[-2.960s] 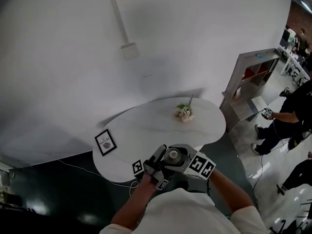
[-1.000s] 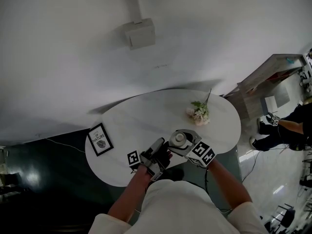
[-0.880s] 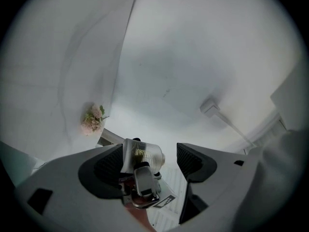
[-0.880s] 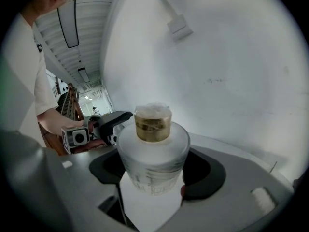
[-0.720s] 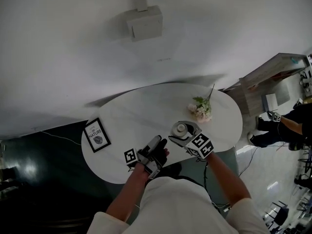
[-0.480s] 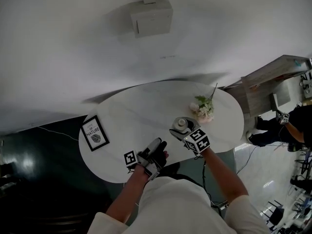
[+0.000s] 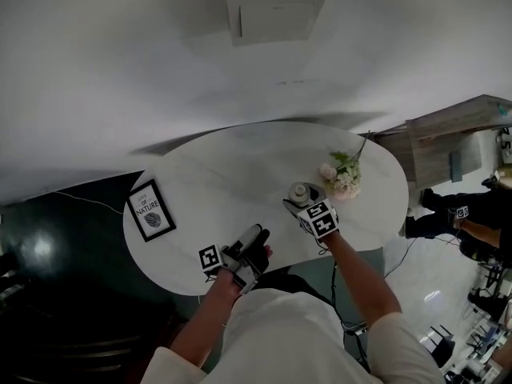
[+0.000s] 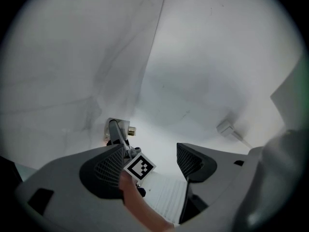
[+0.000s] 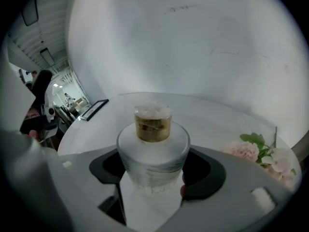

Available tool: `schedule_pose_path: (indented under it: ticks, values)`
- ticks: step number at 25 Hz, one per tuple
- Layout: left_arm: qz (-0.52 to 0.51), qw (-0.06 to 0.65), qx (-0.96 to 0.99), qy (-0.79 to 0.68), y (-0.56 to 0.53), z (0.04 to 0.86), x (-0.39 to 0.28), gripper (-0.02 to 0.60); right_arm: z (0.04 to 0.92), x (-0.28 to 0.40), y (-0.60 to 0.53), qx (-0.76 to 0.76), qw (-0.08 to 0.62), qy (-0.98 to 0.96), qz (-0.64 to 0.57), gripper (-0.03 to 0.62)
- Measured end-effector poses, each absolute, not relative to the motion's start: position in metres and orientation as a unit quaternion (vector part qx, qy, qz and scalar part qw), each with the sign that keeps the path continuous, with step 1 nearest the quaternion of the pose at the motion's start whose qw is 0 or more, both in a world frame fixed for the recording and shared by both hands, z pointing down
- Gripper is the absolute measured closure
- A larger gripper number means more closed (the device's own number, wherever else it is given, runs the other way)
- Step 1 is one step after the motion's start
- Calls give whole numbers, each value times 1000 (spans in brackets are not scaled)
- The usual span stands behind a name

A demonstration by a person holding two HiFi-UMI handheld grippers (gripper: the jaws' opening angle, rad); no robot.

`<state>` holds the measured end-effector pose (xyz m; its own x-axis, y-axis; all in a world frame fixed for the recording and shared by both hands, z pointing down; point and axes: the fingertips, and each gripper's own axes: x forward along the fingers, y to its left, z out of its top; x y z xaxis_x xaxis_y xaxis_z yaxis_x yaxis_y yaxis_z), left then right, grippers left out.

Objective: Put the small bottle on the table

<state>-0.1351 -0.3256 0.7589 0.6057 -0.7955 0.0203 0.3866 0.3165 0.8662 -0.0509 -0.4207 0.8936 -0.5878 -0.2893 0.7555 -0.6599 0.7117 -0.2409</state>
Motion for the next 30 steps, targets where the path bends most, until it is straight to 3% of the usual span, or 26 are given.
schedule_pose_path:
  ticks: [15, 25, 30]
  values:
    - [-384, 784, 428, -233, -342, 785, -143, 245, 921, -47, -492, 347, 331, -846, 234, 249]
    - [-395, 781, 421, -236, -341, 790, -162, 245, 925, -52, -514, 359, 364, -840, 181, 247]
    - [-398, 778, 426, -233, -338, 789, -170, 245, 922, -52, -514, 359, 369, -838, 181, 209]
